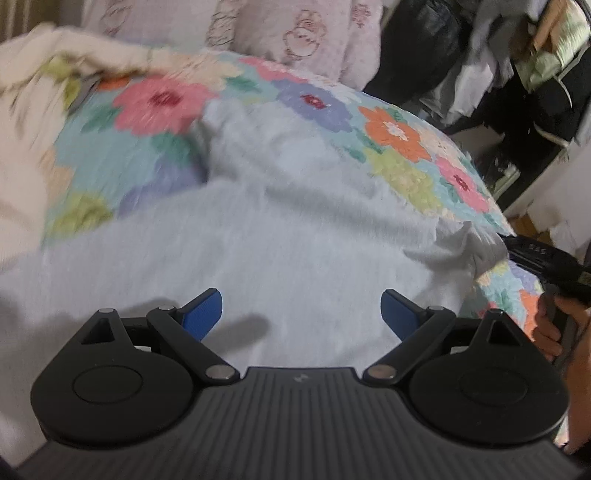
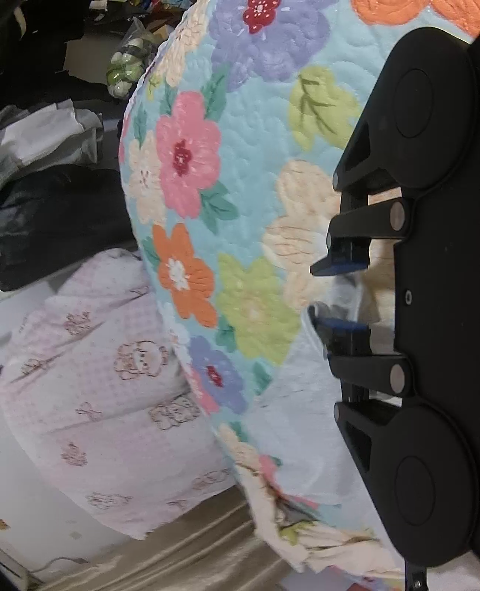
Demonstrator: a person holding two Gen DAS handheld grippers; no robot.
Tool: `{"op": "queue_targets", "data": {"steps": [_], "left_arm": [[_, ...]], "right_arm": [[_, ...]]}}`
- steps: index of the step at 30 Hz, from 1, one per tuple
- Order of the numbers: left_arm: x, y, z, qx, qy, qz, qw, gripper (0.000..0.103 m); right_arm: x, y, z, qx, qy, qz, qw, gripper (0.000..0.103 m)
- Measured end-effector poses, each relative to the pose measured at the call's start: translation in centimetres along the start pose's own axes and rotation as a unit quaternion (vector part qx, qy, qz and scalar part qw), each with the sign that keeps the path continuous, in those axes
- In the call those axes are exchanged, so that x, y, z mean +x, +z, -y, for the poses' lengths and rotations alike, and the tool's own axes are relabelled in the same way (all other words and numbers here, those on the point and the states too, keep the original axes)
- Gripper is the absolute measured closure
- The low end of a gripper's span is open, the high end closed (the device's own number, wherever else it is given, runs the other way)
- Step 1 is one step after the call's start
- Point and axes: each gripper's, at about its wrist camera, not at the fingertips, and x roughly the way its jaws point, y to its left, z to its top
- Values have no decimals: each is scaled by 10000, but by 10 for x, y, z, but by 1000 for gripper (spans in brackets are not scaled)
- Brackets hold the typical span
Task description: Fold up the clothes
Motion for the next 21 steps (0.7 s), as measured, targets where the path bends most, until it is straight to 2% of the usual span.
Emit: {"op": "queue_targets", "data": {"steps": [4,6,8,12,14,17,19,21], "left_arm": [[23,28,12,337,187,-128,9992,10],[30,42,13,401,235,-75,9989,10],[37,57,13,469,293,7,9985,10],[56,86,-2,338,581,79,9977,10],[65,101,-13,252,753,105,9968,10],[79,116,-30,213,1095,136,9937,10],[87,123,-36,280,1303,127,9910,10],[98,130,-40,393,1229,100,9916,10]], "right_arm": [[1,1,3,228,59,-138,9996,51],[-3,1,9,523,103,-119,9985,51],[-8,5,14,738,105,93,9972,51],[5,35,7,504,315,-60,9982,50],[21,52,-8,136,376,-387,9985,50],[59,68,-35,-441,989,-1031,9888,51],[92,69,-55,-659,989,-1495,9816,51],[120,63,-74,-1024,934,-1788,9741,51]]}}
